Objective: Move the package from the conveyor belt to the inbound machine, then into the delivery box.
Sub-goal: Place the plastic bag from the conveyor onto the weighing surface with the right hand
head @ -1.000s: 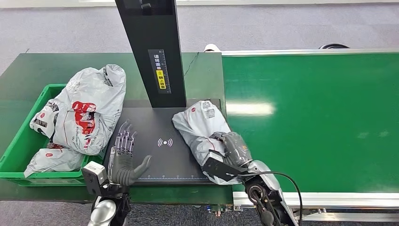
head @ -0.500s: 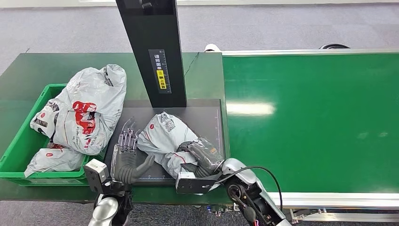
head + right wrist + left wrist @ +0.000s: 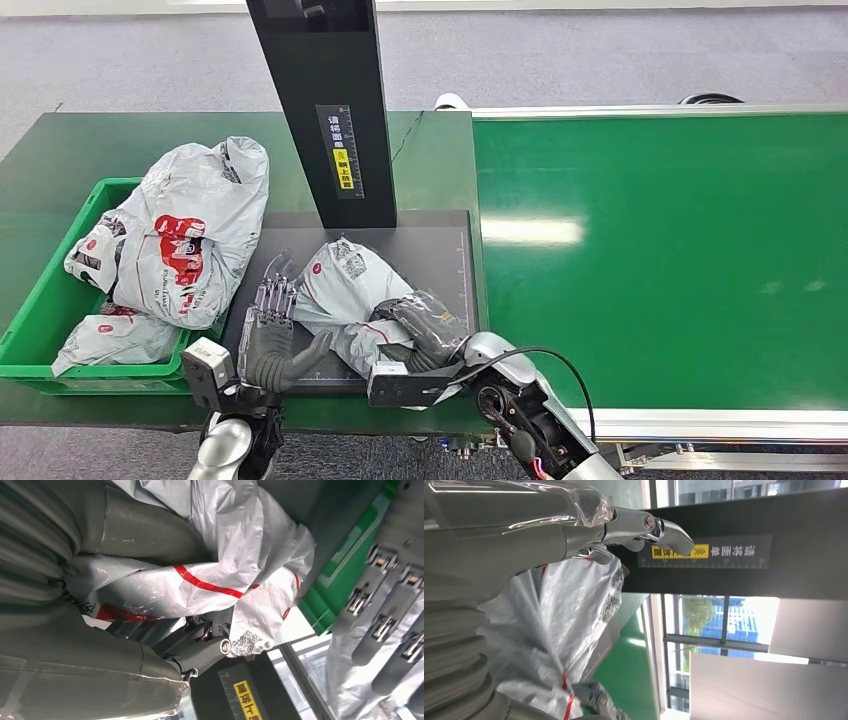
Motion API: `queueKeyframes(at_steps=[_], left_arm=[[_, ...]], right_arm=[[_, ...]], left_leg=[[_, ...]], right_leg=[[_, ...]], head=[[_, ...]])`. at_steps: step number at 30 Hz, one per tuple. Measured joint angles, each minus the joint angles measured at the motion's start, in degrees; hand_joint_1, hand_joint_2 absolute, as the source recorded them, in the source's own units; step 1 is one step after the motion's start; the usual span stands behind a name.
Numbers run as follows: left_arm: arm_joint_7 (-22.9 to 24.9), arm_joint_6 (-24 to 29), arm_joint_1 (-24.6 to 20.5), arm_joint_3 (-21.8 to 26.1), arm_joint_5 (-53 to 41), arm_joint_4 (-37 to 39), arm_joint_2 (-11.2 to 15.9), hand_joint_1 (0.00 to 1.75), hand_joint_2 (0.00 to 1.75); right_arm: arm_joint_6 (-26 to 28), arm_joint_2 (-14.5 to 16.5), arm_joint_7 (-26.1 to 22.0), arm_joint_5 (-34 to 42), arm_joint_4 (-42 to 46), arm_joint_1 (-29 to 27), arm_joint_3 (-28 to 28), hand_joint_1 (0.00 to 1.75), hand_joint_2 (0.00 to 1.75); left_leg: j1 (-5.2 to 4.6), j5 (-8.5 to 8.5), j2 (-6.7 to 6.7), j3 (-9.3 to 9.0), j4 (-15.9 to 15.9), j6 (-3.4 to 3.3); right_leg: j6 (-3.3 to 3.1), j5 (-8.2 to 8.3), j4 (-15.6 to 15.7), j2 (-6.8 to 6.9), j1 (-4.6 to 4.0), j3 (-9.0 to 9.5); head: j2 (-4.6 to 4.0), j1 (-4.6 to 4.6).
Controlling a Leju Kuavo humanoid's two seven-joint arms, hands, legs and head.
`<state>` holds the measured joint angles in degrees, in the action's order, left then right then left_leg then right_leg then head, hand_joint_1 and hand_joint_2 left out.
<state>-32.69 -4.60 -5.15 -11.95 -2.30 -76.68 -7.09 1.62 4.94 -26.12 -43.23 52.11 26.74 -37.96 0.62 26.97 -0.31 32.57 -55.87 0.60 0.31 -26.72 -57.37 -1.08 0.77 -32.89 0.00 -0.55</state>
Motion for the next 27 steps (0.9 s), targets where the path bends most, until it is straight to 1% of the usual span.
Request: queueKeyframes(at_steps=[2, 3, 6, 10, 13, 18, 23, 25, 27], left_arm=[[0.10, -0.21, -0.09, -0.35, 0.00, 0.20, 0.03, 0.00, 1.75], [0.22, -0.28, -0.11, -0.48, -0.02, 0.27, 0.04, 0.00, 1.75], [0.70, -0.46, -0.10, -0.63, -0.18, 0.29, 0.05, 0.00, 1.75], [0.88, -0.56, -0.18, -0.66, -0.29, 0.31, 0.05, 0.00, 1.75], [0.89, -0.68, -0.65, -0.73, -0.33, 0.48, 0.05, 0.00, 1.75], [0.88, -0.86, -1.16, -0.84, -0.33, 0.86, 0.05, 0.00, 1.75], [0.24, -1.07, -1.91, -1.38, -0.73, 1.76, 0.09, 0.00, 1.75], [-0.24, 0.95, -2.05, -1.83, -3.29, 1.98, 0.15, 0.00, 1.75], [-0.15, 5.65, -2.16, -2.68, -9.31, 2.04, 0.29, 0.00, 1.75]], right_arm=[[2.22, 0.26, 1.04, -0.15, -1.78, 0.91, 0.07, 0.38, 1.75], [3.62, 0.38, 1.68, -0.12, -2.77, 1.34, 0.23, 0.00, 1.75], [7.31, 0.66, 2.43, 2.18, -5.33, 2.12, 2.04, 0.00, 1.75], [8.69, 0.75, -0.22, 6.84, -7.08, 2.33, 6.08, 0.00, 1.75], [8.42, 0.95, -2.52, 9.21, -7.06, 2.24, 8.26, 0.00, 1.75], [7.10, 1.01, -4.95, 13.17, -4.82, 1.14, 10.88, 0.00, 1.75], [4.47, 1.12, -9.63, 20.34, -0.66, -1.20, 13.45, 0.00, 1.75], [4.25, 1.14, -11.50, 23.13, 1.90, -2.57, 14.48, 0.00, 1.75], [4.83, 1.13, -12.17, 25.13, 4.95, -3.94, 15.55, 0.00, 1.75]], left_leg=[[0.00, 0.00, 0.00, 0.00, -0.01, 0.00], [0.00, 0.00, 0.00, 0.00, -0.01, 0.00], [0.00, -0.01, -0.01, 0.00, -0.02, -0.01], [0.00, -0.01, 0.00, 0.00, -0.02, 0.00], [0.00, -0.01, -0.01, 0.00, -0.02, 0.00], [0.00, -0.01, 0.00, -0.01, -0.02, 0.00], [0.00, -0.01, -0.01, 0.00, -0.02, 0.00], [0.00, -0.01, -0.01, 0.00, -0.02, 0.00], [0.00, -0.01, -0.01, 0.00, -0.02, 0.00]], right_leg=[[0.00, 0.00, 0.00, 0.00, 0.00, 0.00], [0.00, 0.00, 0.00, 0.00, 0.00, 0.00], [0.00, 0.00, 0.00, 0.01, 0.00, 0.00], [0.00, 0.00, 0.00, 0.01, 0.00, -0.01], [0.00, 0.00, 0.00, 0.02, 0.00, -0.02], [0.00, 0.00, 0.00, 0.01, 0.00, -0.02], [0.00, 0.00, 0.00, 0.02, 0.00, -0.02], [0.00, 0.00, 0.00, 0.02, 0.00, -0.02], [0.00, 0.00, 0.00, 0.02, 0.01, -0.02]], head=[[0.00, 0.01], [0.00, 0.00], [0.00, 0.00], [0.00, 0.00], [0.00, 0.01], [0.00, 0.00], [0.00, 0.00], [0.00, 0.01], [0.00, 0.00]])
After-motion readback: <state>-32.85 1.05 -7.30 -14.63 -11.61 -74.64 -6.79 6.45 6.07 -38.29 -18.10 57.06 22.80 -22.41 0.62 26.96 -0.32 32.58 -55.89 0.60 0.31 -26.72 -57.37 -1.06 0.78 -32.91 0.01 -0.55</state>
